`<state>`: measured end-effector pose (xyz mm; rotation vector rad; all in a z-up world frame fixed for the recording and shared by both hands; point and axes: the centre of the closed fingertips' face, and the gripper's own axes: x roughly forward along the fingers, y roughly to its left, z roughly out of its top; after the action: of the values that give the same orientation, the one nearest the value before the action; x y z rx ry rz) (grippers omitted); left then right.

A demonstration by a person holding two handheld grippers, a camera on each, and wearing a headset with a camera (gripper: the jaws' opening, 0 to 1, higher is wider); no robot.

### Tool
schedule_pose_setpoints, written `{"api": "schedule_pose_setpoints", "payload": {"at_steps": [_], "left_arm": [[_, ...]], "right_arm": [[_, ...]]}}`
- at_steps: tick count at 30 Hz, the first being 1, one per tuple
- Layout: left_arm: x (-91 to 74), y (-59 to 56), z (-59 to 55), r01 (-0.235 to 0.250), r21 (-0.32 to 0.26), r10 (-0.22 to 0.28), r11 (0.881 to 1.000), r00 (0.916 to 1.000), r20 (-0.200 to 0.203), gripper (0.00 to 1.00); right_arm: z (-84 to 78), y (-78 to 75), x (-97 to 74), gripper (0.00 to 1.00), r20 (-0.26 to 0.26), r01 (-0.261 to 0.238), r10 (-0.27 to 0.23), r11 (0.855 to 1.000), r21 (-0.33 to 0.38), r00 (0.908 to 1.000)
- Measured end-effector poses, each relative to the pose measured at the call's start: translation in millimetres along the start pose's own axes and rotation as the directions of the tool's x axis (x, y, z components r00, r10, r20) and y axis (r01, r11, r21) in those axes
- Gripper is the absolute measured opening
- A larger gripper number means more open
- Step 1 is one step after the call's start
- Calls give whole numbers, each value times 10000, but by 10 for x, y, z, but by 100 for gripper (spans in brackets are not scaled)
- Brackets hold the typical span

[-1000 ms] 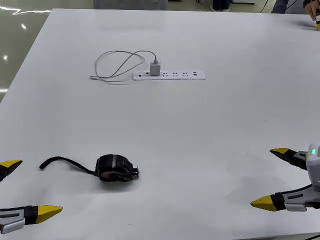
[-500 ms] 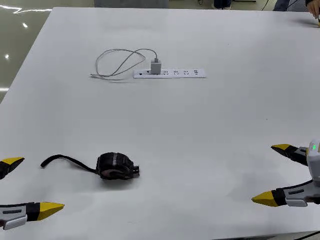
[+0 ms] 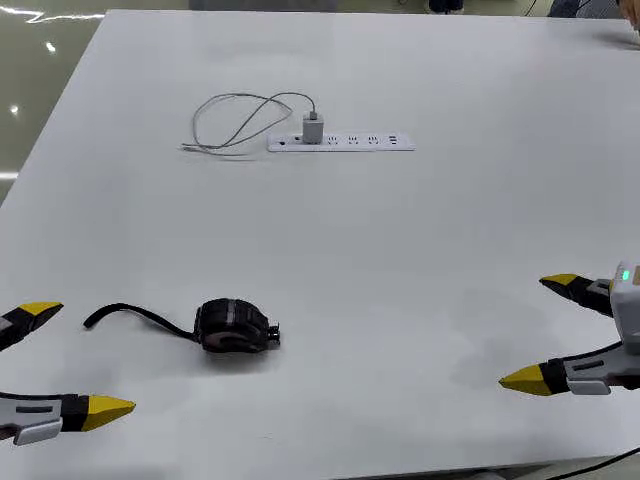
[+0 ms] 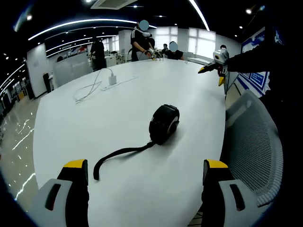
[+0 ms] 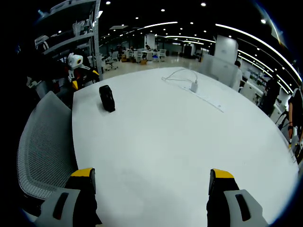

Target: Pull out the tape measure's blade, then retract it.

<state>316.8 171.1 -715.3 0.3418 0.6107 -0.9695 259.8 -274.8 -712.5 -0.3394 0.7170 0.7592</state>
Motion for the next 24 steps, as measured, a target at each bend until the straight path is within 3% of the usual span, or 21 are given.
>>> {"api": "schedule_pose_setpoints", "payload": {"at_steps": [6,12,18,24], "left_arm": [[104,-40,126,388,269,-388,9989,9992,26,99],[205,-90,175,769,835,-750,9935,9968,-264,99],[260,-120,258,1208,1452,-1124,9820,9916,-646,99],[392,-69,389,1444,1916,-1292,9708,9876,-896,99]], "right_arm": [[178,15,19,99,193,-122,127,9996,-255,9997],[265,32,71,99,208,-252,257,9994,-241,9995],[362,53,142,99,144,-431,438,9981,-451,9989],[487,106,221,99,79,-638,648,9939,-902,9979]]}}
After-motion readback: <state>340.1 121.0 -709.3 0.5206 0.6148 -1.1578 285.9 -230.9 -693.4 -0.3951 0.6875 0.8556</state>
